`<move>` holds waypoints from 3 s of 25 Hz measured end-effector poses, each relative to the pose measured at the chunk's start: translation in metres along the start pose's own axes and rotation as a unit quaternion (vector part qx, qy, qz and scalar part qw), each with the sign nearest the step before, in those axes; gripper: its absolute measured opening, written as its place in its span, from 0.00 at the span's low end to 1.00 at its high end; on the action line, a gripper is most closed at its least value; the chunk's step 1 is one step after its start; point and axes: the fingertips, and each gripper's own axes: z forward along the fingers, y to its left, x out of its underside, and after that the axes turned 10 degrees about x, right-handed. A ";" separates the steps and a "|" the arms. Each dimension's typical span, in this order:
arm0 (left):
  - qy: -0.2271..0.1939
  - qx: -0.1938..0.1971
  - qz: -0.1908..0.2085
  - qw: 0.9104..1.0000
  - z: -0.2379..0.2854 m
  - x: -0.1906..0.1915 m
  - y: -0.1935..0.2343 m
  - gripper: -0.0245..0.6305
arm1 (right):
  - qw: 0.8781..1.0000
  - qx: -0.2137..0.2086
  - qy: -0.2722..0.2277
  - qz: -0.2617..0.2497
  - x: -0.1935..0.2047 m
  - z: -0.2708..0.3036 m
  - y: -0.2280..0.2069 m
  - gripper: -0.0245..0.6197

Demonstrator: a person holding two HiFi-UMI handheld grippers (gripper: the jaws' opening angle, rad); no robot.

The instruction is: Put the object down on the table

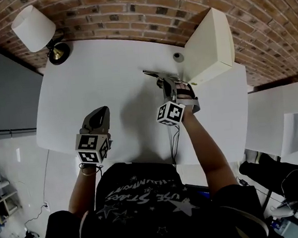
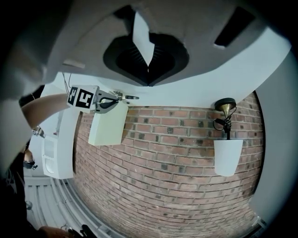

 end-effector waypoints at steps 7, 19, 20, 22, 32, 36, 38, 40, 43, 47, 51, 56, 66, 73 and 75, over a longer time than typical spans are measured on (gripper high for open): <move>0.008 0.002 -0.002 1.000 0.010 0.001 0.002 0.07 | 1.000 -0.009 0.020 -0.016 0.016 0.011 0.011 0.06; 0.009 -0.002 -0.007 1.000 0.005 0.006 0.005 0.07 | 0.998 -0.025 0.050 -0.014 0.020 0.013 0.030 0.08; 0.009 -0.003 -0.008 1.000 0.004 0.006 0.006 0.07 | 0.998 -0.027 0.054 -0.009 0.021 0.013 0.032 0.08; 0.007 -0.005 -0.009 1.000 0.001 0.008 0.006 0.07 | 0.998 -0.029 0.061 0.001 0.021 0.014 0.035 0.09; -0.011 -0.011 -0.012 1.000 -0.021 0.011 0.009 0.07 | 0.996 -0.022 0.079 0.034 0.018 0.006 0.033 0.16; -0.021 -0.008 -0.010 1.000 -0.035 0.009 0.011 0.07 | 0.996 -0.016 0.083 0.040 0.011 -0.009 0.028 0.18; -0.028 -0.005 -0.009 1.000 -0.043 0.006 0.011 0.07 | 0.995 -0.011 0.086 0.041 0.008 -0.017 0.024 0.18; -0.035 -0.002 -0.009 0.999 -0.053 0.004 0.012 0.07 | 0.995 -0.006 0.091 0.044 0.005 -0.027 0.020 0.18; -0.042 0.003 -0.009 0.999 -0.069 0.002 0.012 0.07 | 0.993 0.007 0.100 0.064 -0.002 -0.044 0.013 0.18; -0.053 0.013 -0.002 0.999 -0.088 -0.002 0.010 0.07 | 0.989 0.035 0.103 0.095 -0.014 -0.068 -0.003 0.16; -0.063 0.024 -0.001 0.998 -0.111 -0.005 0.003 0.07 | 0.983 0.057 0.108 0.137 -0.028 -0.096 -0.016 0.13; -0.076 0.037 0.002 0.996 -0.140 -0.003 0.000 0.07 | 0.976 0.087 0.105 0.172 -0.053 -0.133 -0.025 0.06; -0.086 0.075 0.015 0.993 -0.207 0.023 -0.014 0.07 | 0.960 0.119 0.094 0.235 -0.107 -0.224 -0.014 0.04; -0.084 0.114 0.015 0.990 -0.254 0.055 -0.034 0.07 | 0.936 0.127 0.091 0.315 -0.143 -0.297 0.018 0.04; -0.078 0.124 0.013 0.989 -0.263 0.067 -0.037 0.07 | 0.925 0.124 0.095 0.346 -0.151 -0.315 0.029 0.04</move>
